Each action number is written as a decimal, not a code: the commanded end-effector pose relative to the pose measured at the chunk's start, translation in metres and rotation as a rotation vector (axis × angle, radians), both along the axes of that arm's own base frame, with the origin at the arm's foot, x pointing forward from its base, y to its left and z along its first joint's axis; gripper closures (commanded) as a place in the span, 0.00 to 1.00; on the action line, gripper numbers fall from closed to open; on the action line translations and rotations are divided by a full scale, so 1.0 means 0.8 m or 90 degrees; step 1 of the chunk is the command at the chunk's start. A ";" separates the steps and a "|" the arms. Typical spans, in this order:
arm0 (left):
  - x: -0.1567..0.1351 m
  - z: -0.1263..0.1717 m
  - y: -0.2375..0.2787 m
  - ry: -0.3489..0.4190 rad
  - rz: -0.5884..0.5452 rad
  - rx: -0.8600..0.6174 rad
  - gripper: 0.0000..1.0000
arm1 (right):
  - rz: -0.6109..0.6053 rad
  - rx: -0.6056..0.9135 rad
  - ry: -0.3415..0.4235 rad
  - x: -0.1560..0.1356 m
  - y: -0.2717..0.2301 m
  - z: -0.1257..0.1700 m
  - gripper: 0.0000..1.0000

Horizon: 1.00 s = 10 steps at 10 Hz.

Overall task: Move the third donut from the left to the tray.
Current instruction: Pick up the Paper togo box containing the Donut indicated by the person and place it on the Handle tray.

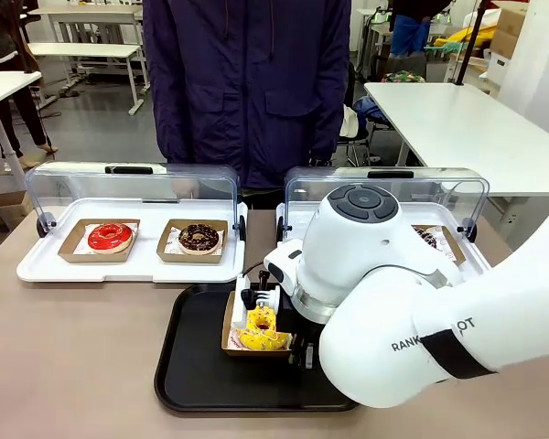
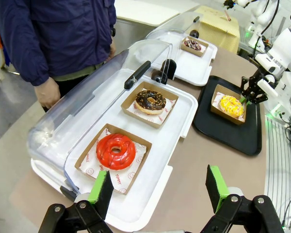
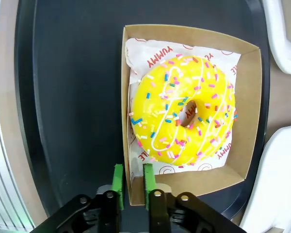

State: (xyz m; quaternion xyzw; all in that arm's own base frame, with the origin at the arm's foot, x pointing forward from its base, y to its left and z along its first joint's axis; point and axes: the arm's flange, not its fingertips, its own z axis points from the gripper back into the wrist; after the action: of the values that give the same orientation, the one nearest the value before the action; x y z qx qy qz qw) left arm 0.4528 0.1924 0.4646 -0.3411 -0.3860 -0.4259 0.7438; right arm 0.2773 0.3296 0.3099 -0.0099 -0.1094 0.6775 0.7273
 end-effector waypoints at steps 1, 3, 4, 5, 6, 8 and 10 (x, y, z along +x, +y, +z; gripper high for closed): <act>-0.001 0.003 0.001 -0.007 -0.006 -0.004 0.00 | 0.010 0.000 -0.009 -0.086 -0.118 -0.023 0.00; -0.001 0.003 0.001 -0.007 -0.006 -0.004 0.00 | 0.007 0.008 -0.014 -0.082 -0.118 -0.005 0.00; -0.001 0.003 0.001 -0.007 -0.006 -0.004 0.00 | 0.008 0.003 -0.019 -0.078 -0.118 0.011 0.08; -0.001 0.003 0.001 -0.007 -0.006 -0.004 0.00 | 0.015 0.007 -0.011 -0.076 -0.117 0.021 0.00; -0.001 0.003 0.001 -0.007 -0.006 -0.004 0.00 | 0.020 0.006 -0.004 -0.070 -0.115 0.040 0.00; -0.001 0.003 0.001 -0.007 -0.006 -0.004 0.00 | 0.018 -0.009 -0.018 -0.063 -0.112 0.068 0.00; -0.001 0.003 0.001 -0.007 -0.006 -0.004 0.00 | 0.025 -0.009 -0.010 -0.060 -0.109 0.079 0.00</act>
State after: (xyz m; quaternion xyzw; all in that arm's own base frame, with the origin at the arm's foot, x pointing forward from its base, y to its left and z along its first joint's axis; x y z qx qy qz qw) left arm 0.4528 0.1925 0.4646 -0.3410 -0.3861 -0.4258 0.7439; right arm 0.2753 0.2939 0.3952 -0.0330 -0.1121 0.6837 0.7203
